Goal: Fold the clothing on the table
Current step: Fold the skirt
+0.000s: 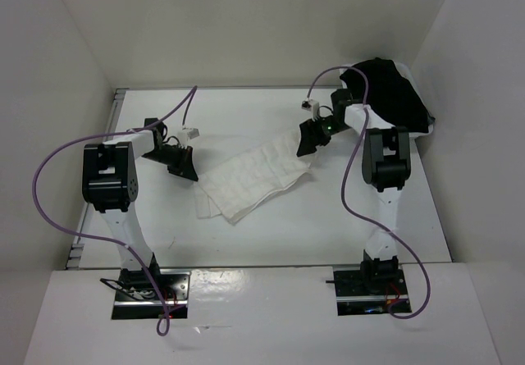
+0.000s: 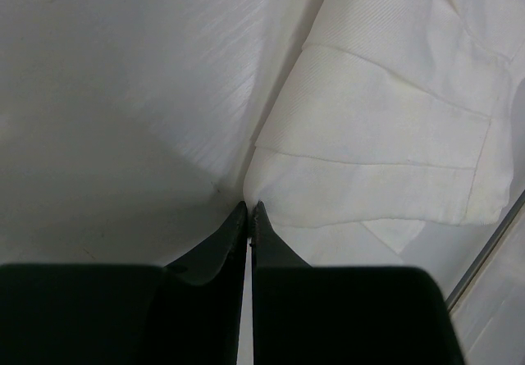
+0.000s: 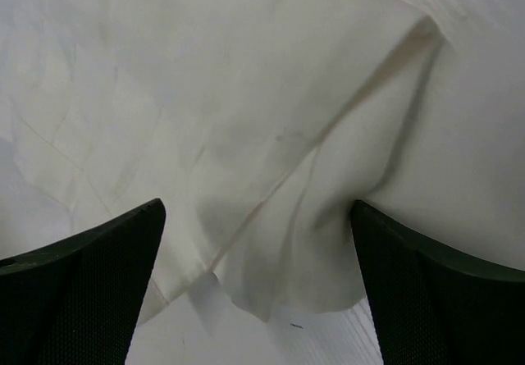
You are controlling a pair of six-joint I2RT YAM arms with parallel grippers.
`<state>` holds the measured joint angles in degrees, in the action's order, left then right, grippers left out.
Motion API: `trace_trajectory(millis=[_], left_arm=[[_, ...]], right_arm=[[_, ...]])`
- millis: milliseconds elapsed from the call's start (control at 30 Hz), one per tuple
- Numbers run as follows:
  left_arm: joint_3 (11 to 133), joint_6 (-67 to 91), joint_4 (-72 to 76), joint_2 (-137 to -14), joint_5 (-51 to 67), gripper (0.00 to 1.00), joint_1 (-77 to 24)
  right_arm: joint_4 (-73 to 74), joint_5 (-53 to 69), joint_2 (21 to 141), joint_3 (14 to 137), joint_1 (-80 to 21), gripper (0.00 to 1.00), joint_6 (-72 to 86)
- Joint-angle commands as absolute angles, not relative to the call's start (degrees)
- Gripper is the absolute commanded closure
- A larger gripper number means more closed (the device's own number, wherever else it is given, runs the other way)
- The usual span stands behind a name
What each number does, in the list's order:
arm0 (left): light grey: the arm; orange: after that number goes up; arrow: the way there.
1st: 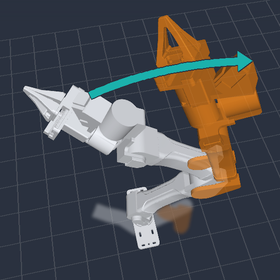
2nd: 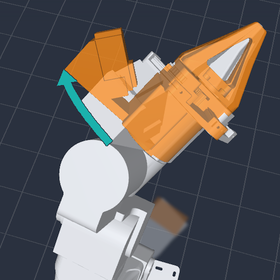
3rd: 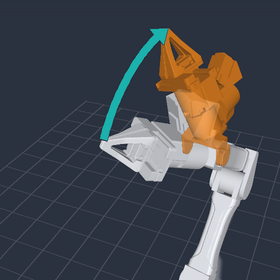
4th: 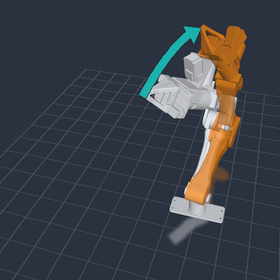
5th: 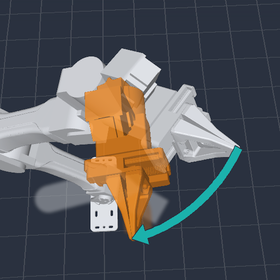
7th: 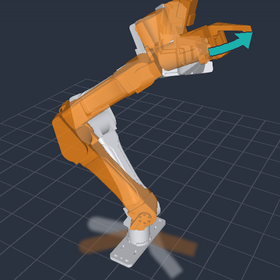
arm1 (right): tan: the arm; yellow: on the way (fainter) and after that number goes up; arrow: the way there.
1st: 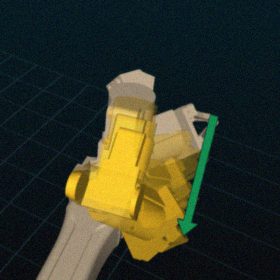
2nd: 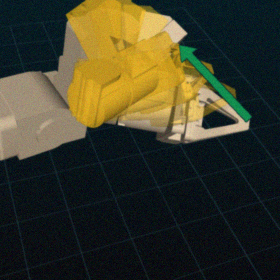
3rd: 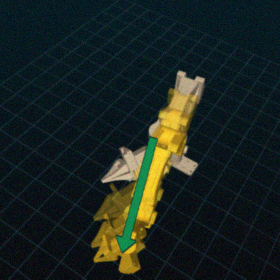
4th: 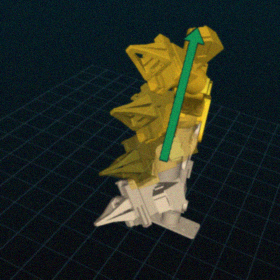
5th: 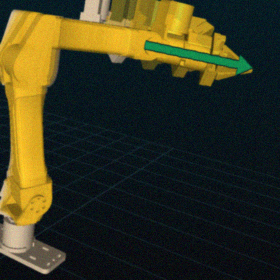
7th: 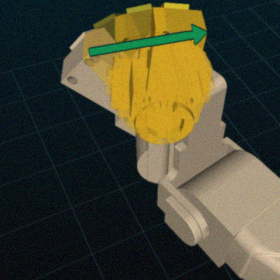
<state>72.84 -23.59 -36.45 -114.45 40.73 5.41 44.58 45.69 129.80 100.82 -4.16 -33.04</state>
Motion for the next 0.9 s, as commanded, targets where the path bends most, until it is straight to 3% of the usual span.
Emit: trace_trajectory(millis=[0, 133, 300, 567, 700, 767, 867], left_arm=[[71.89, -24.52, -36.47, -113.73, 36.39, 0.94, 5.45], [71.37, -24.52, -36.47, -113.2, 36.39, 0.94, 5.45], [70.84, -24.52, -36.47, -113.2, 35.86, 0.95, 5.45], [70.31, -24.52, -36.47, -113.2, 35.86, 0.95, 5.45], [70.84, -24.52, -36.47, -113.2, 36.39, 0.95, 5.45], [71.36, -24.52, -36.47, -113.2, 36.39, 0.95, 4.93], [71.37, -24.52, -37.0, -113.2, 36.39, 0.95, 4.92]], right_arm=[[48.52, 45.35, 132.45, 100.11, -7.38, 0.02, -34.63], [47.99, 45.35, 132.45, 99.58, -7.91, 0.05, -34.63], [47.46, 43.6, 132.45, 99.58, -7.91, 0.27, -33.49], [47.46, 43.59, 132.45, 99.58, -5.02, 0.32, -32.43], [46.94, 43.59, 132.45, 99.58, -4.48, 0.4, -32.43], [46.93, 43.59, 132.45, 99.58, -4.48, 0.49, -31.91], [47.46, 44.12, 132.45, 99.58, -4.48, 0.52, -31.9]])
